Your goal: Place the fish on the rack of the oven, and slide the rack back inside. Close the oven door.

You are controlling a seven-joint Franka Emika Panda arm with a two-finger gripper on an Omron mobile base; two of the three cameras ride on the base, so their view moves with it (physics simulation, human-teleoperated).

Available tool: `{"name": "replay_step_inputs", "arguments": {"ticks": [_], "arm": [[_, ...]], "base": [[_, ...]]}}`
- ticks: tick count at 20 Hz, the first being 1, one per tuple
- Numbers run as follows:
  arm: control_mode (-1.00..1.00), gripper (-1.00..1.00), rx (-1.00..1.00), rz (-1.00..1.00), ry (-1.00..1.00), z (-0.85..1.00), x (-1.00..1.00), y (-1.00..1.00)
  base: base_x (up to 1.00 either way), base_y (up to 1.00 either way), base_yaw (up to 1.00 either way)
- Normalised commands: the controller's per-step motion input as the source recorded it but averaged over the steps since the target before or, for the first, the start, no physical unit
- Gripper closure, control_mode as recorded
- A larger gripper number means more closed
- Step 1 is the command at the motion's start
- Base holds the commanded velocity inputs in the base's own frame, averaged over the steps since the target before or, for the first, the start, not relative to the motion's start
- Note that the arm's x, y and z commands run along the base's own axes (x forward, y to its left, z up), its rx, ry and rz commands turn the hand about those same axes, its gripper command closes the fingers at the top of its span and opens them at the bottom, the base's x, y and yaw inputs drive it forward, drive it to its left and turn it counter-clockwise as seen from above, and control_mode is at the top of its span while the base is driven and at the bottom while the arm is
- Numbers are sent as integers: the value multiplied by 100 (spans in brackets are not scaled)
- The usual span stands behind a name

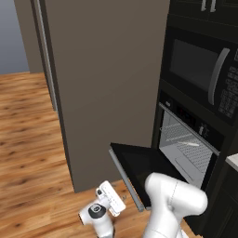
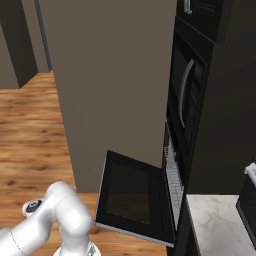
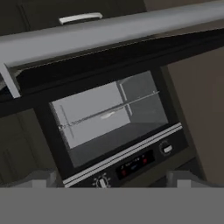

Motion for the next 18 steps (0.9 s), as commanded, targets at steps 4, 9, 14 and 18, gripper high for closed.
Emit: {"name": "replay_step_inputs", "arguments": {"ticks": [4,9,14,18], "arm": [[-100,-100,0,0,0,-67,48,4],[-100,-100,0,0,0,-62,52,20],[-100,-100,0,0,0,-68,57,32],[-100,-100,0,-3,0,-73,52,49]], "base": [[0,0,0],[0,0,0],[0,0,0],[0,0,0]]}}
